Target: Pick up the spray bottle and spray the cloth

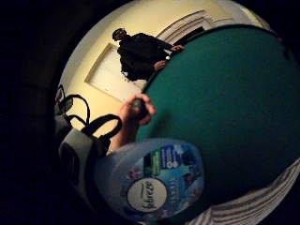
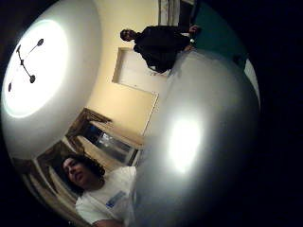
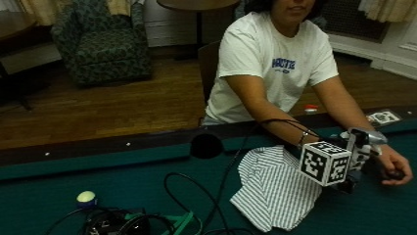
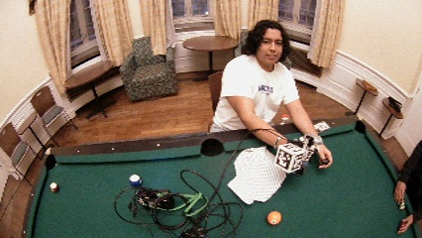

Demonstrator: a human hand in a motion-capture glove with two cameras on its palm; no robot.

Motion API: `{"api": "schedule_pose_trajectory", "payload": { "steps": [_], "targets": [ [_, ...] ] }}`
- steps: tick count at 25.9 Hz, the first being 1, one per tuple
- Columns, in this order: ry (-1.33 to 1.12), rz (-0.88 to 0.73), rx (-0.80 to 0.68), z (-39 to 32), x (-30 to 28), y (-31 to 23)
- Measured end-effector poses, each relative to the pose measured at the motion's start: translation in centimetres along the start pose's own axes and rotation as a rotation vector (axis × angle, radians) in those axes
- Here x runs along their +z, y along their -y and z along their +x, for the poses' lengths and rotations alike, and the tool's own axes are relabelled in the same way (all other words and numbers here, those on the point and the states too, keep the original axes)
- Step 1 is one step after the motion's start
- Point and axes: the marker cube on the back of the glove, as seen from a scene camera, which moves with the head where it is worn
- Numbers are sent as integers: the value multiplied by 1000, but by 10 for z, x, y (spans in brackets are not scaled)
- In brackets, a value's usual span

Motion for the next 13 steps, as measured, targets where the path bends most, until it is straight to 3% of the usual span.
{"api": "schedule_pose_trajectory", "payload": {
  "steps": [13],
  "targets": [
    [23,27,-8,14,13,37]
  ]
}}
